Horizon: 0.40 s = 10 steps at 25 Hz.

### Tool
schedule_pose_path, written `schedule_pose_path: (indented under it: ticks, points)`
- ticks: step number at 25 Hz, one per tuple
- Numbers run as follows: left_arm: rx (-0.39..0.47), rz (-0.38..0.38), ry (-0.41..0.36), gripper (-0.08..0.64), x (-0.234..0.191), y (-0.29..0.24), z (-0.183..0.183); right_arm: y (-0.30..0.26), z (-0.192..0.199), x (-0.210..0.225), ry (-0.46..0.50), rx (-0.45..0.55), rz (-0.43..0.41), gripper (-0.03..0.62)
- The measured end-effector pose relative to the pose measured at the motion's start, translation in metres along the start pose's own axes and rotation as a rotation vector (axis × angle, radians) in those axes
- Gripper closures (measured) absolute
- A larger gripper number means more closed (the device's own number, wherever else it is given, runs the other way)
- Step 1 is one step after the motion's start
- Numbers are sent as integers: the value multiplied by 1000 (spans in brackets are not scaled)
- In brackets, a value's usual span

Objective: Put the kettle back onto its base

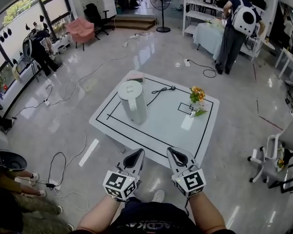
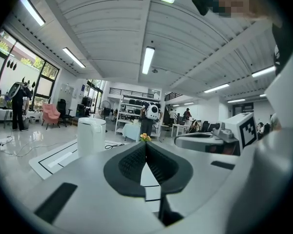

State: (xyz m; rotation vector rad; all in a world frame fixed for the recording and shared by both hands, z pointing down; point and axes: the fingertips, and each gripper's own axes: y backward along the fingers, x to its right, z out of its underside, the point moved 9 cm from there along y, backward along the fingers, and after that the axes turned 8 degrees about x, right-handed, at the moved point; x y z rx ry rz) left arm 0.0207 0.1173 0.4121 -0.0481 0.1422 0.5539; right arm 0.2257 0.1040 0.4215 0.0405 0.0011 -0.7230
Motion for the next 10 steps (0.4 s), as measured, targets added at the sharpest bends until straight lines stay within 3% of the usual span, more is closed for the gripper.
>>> schedule_pose_path:
  ticks: [10]
  points:
    - [-9, 6, -4, 557, -5, -1, 2, -4, 2, 0, 6, -7, 0, 591]
